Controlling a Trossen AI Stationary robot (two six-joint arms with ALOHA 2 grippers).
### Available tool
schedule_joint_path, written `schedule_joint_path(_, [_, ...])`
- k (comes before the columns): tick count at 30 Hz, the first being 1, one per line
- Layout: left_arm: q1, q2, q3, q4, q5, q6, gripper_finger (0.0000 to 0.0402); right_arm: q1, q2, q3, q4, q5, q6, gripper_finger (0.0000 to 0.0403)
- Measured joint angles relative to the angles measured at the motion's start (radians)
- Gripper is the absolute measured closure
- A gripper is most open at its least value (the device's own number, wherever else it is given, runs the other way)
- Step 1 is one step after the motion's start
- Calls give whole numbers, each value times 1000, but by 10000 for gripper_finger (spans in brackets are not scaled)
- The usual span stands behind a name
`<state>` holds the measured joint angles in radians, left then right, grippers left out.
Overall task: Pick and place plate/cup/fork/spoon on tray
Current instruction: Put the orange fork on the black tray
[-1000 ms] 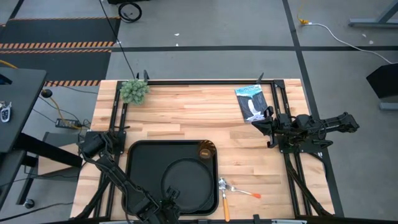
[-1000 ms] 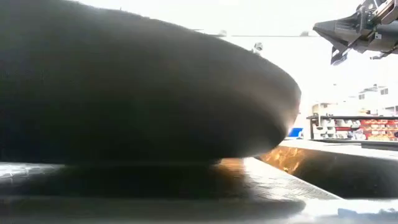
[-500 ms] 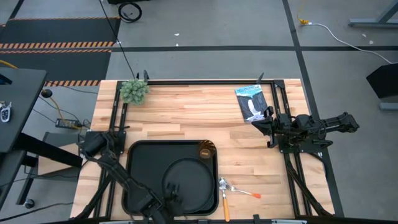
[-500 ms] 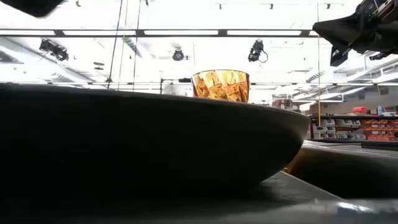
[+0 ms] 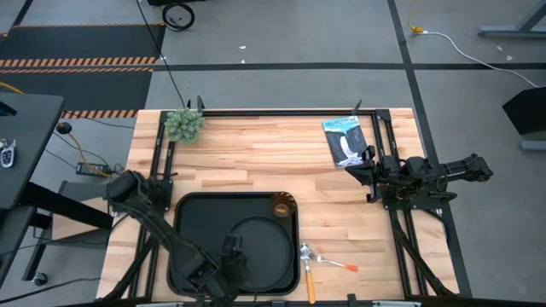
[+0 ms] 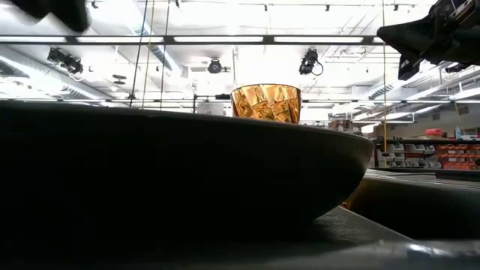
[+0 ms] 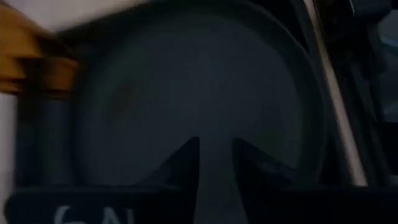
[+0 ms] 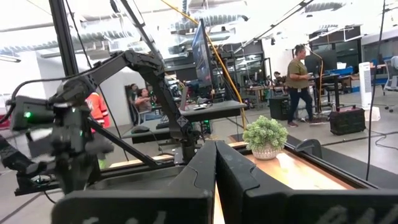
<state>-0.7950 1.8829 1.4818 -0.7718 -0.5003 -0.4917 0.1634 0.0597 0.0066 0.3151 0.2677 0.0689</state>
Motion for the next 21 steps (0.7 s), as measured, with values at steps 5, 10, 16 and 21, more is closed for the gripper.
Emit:
schedule_joint_path(5, [-11, -56, 0, -43, -119, 12, 324, 0, 0, 0, 1, 0, 0, 386])
schedule_joint_path(10, [-12, -62, 0, -40, -171, 60, 349, 0, 0, 0, 2, 0, 0, 386])
schedule_joint_path(16, [4, -58, 0, -23, -199, 119, 374, 0, 0, 0, 2, 0, 0, 386])
schedule_joint_path(21, [2, -60, -43, 77, -208, 133, 391, 0, 0, 0, 40, 0, 27, 386])
